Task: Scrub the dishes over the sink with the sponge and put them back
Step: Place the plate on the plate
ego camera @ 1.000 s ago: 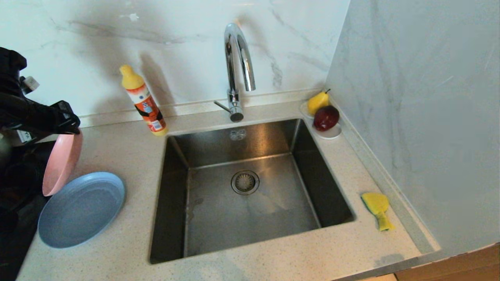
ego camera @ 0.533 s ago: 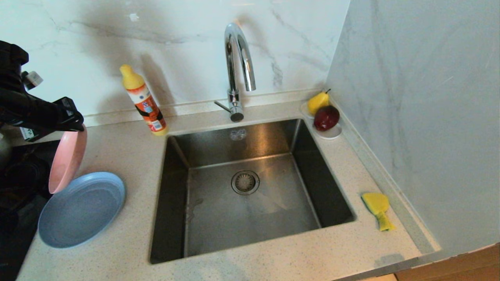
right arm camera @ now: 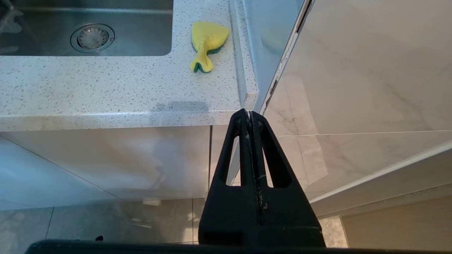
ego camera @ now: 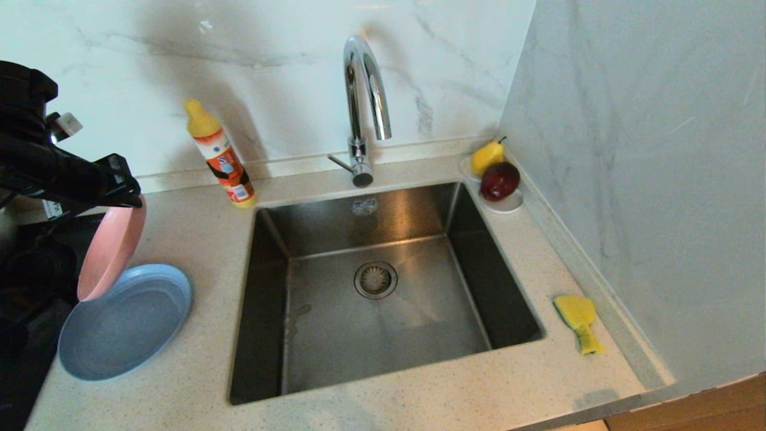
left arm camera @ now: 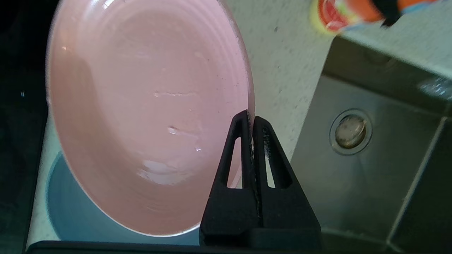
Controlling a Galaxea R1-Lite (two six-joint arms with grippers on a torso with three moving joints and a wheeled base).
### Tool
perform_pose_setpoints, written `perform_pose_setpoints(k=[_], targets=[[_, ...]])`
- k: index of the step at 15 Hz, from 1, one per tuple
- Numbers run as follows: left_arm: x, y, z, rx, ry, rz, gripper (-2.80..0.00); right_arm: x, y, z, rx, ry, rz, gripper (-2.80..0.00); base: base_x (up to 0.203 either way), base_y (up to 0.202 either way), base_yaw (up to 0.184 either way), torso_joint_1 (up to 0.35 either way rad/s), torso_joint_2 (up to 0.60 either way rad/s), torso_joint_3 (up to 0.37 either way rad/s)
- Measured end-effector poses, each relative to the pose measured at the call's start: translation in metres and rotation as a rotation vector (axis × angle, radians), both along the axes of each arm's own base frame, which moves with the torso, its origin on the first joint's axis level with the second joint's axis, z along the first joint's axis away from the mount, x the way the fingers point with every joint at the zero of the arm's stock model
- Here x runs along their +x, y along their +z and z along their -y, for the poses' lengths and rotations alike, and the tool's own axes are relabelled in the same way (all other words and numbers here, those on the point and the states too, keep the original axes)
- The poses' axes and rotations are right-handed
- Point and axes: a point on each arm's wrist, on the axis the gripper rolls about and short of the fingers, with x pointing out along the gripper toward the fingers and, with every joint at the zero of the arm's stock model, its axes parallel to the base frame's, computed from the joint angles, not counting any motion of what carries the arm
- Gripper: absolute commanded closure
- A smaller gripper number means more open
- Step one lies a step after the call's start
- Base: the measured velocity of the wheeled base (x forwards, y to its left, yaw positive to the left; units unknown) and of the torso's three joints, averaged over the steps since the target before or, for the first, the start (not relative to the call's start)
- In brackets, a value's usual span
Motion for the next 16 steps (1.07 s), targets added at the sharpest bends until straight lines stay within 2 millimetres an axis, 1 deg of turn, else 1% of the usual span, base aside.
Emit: perform_pose_setpoints(k=[4,9,13,16], targets=[[-0.002,-0.010,0.010,0.048,0.001,-0.048,0.00,0.000,0.000,0.000,0.000,0.000,0.000,0.00,0.000,0.000,0.000,0.000,0.00,0.000],[-0.012,-0.025,0.026,0.058,-0.024,-0.101,0.00,0.000,0.000,0.000,0.000,0.000,0.000,0.00,0.000,0.000,0.000,0.000,0.00,0.000],[-0.022,-0.047,0.039,0.113,-0.034,-0.116,0.00,0.000,0.000,0.000,0.000,0.000,0.000,0.00,0.000,0.000,0.000,0.000,0.00,0.000],[-0.036,-0.062,0.045,0.157,-0.052,-0.122,0.00,0.000,0.000,0.000,0.000,0.000,0.000,0.00,0.000,0.000,0.000,0.000,0.00,0.000]])
